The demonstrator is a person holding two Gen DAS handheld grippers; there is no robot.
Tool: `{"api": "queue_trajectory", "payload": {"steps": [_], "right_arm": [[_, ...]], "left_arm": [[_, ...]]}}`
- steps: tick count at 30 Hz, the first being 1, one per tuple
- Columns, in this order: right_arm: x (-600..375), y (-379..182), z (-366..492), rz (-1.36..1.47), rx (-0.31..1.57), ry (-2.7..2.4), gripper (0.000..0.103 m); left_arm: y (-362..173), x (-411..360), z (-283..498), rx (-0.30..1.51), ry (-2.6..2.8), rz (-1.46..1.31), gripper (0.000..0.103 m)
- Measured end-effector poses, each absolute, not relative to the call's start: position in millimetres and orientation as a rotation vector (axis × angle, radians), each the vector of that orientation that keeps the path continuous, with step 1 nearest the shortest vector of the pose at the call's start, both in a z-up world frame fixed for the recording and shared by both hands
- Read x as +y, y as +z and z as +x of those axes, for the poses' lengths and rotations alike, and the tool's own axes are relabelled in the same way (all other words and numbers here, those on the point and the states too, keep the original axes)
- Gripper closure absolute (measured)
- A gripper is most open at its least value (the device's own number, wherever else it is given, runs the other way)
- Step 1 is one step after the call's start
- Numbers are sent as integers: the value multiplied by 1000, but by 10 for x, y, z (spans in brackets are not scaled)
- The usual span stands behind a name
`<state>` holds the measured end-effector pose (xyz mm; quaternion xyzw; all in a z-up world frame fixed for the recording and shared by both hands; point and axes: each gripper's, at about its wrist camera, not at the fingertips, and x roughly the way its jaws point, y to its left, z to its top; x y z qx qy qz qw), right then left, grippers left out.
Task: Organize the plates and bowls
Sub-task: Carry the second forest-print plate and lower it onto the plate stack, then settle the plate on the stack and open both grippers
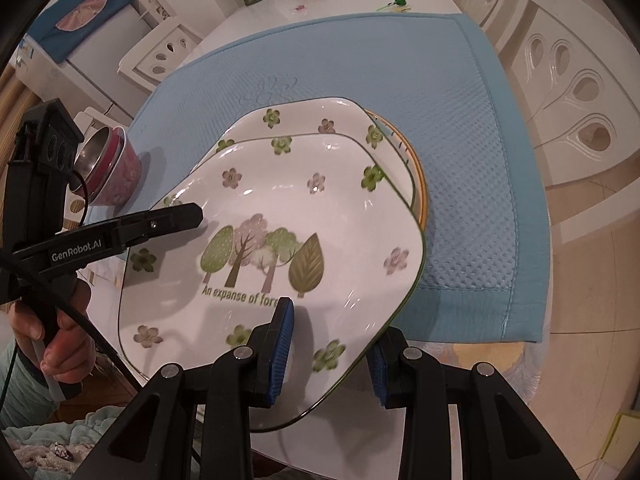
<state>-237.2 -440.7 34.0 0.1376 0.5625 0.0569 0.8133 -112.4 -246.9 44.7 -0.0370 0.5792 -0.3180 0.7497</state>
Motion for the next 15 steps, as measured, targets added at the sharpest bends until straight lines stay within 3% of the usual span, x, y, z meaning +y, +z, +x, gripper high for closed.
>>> {"api": "queue_trajectory", "payload": {"steps": [15], "right_arm": [[-4409, 327, -2332, 302, 1219, 130, 70]], "left_arm": [[434, -2507, -1039, 1274, -693, -54, 78]]}}
